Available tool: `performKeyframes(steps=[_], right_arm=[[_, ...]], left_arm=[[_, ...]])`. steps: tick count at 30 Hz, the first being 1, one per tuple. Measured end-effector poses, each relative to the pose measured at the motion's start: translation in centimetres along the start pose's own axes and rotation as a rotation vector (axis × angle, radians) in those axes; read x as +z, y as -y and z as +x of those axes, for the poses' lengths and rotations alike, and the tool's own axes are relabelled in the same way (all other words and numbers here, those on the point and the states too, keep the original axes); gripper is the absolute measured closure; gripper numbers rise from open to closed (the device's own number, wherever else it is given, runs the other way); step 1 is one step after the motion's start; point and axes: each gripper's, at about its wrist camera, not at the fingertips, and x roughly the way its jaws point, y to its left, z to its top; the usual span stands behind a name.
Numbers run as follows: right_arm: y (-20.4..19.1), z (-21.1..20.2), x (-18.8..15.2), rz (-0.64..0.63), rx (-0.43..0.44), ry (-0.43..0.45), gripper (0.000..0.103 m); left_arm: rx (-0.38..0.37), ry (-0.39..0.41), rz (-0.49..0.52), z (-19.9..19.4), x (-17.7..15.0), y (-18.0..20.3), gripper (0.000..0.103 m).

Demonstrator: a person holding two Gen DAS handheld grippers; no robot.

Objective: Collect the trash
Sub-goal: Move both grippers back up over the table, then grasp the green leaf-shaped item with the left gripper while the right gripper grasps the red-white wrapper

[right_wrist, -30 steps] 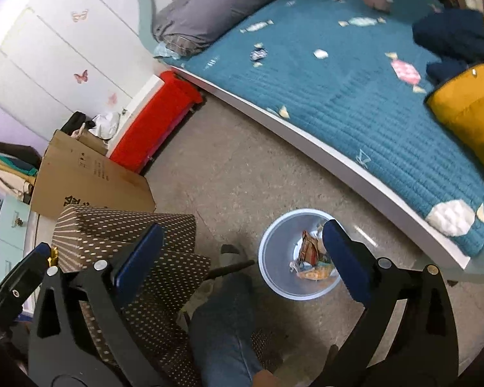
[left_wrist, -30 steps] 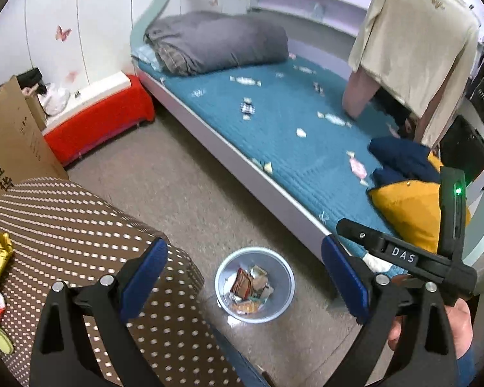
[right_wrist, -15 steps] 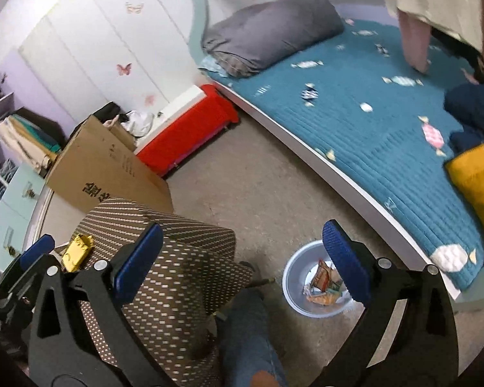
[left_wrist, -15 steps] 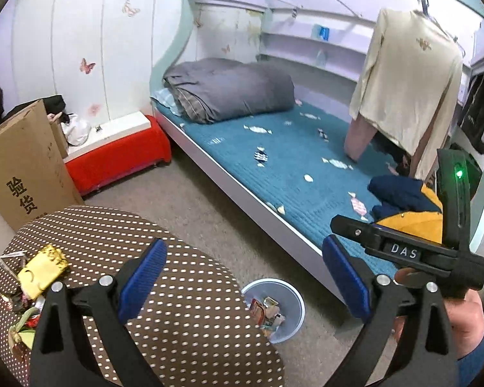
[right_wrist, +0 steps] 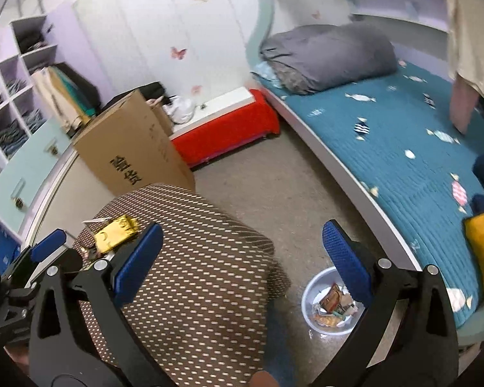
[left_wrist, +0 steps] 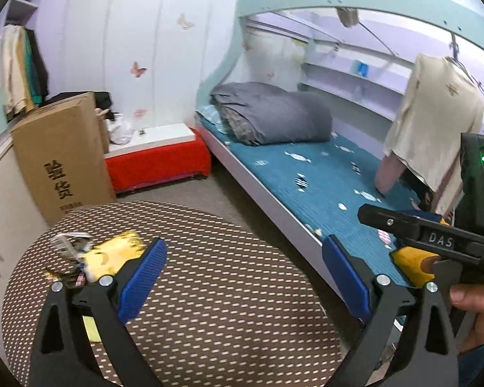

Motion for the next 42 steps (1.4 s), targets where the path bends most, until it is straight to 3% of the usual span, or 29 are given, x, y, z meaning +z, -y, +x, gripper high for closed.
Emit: performKeyframes(steps=[8,19,27,33,35,36,38,39,42], right_arm=[[-6.4,2.2,-0.8,-0.122,0.054,-0.036,0.006],[-12.7,6.1,-3.3,-0.218,0.134,-0.123,0.006],[-16.1,9.2,-5.1,-0.271,0.162,-0.185,0.006],[-17.4,11.3,-6.3,-0.294,0.163,-0.228,0.006],[-17.8,12.0,-6.7,-0.301,0.164,-0.241,0.006],[-18.0,12.3,-6.9,-0.306,0.166,-0.247,0.006],[-18.7,13.1,-7.3,-0.315,0.171,-0.260,0.006],[-19.0,13.4,-7.5,-0.318,0.175,-0.266,0.006],[-20.2,14.5,-8.3,-0.343,0.196,-0.286,0.006]], left_arm=[[0.103,0.034,-0.109,-2.8,-1.8,-7.1,0.008],[0.248,-0.022,-0.209,-3.5,-5.8,-14.9,0.008],[0.308,-0.102,-0.246,-1.3,-9.2,-19.6,0.008],[0.287,-0.176,-0.260,2.1,-10.6,-21.8,0.009],[0.249,-0.196,-0.282,3.0,-11.1,-22.5,0.027],[0.226,-0.210,-0.293,3.3,-11.3,-22.8,0.046],[0.176,-0.200,-0.319,3.2,-11.6,-23.3,0.061],[0.151,-0.206,-0.329,3.2,-11.7,-23.4,0.075],[0.158,-0.186,-0.341,2.3,-12.0,-23.6,0.084]])
